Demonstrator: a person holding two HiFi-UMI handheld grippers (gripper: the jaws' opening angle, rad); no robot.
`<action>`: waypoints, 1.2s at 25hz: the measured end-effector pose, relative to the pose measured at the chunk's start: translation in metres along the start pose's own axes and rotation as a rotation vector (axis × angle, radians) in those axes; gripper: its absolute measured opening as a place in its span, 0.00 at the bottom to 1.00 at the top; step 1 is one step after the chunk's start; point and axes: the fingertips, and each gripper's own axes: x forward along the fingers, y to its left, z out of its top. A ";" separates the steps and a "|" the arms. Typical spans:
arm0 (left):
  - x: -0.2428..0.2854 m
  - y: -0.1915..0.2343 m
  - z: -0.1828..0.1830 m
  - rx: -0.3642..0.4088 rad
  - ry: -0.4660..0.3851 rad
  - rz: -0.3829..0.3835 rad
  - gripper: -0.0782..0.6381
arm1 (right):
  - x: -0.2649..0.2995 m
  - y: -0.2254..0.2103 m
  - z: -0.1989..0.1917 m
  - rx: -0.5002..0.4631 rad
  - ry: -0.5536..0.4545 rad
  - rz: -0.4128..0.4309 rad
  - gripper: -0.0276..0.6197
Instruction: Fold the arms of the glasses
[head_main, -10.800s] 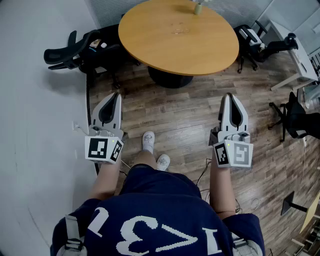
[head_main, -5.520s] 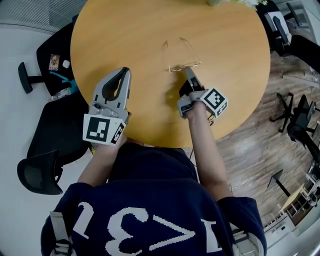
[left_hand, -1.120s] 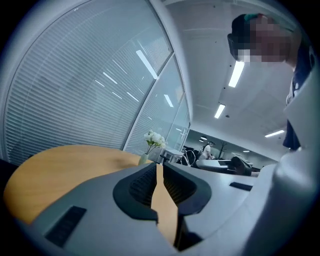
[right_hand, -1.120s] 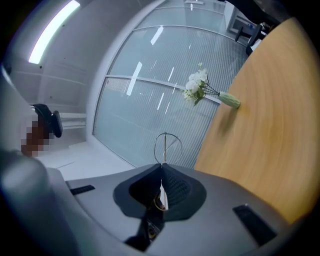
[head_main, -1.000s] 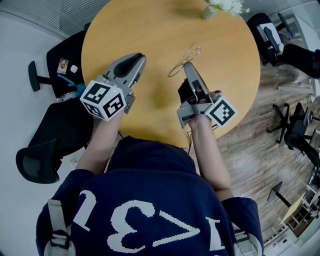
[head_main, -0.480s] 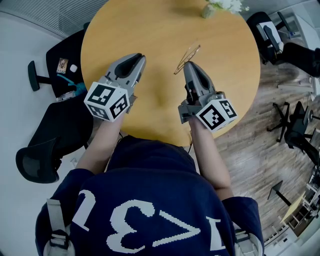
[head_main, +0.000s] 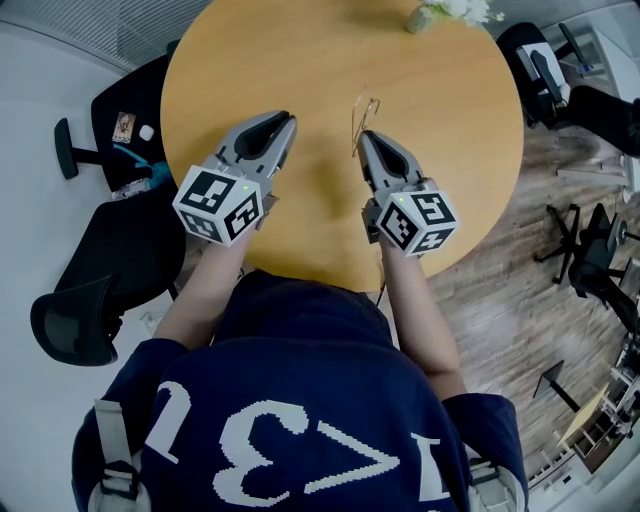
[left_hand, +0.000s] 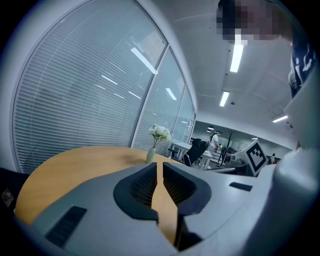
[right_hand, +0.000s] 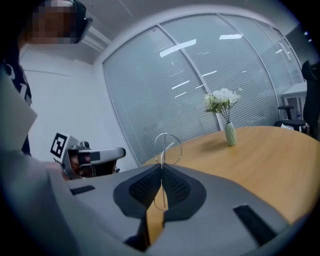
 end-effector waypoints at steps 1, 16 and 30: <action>0.000 0.000 -0.001 -0.001 0.003 0.000 0.18 | 0.003 -0.004 -0.009 -0.022 0.036 -0.011 0.09; -0.010 0.018 -0.022 -0.040 0.033 0.042 0.18 | 0.034 -0.026 -0.101 -0.347 0.379 -0.073 0.09; -0.024 0.029 -0.034 -0.070 0.043 0.066 0.18 | 0.047 -0.010 -0.096 -0.734 0.490 -0.079 0.09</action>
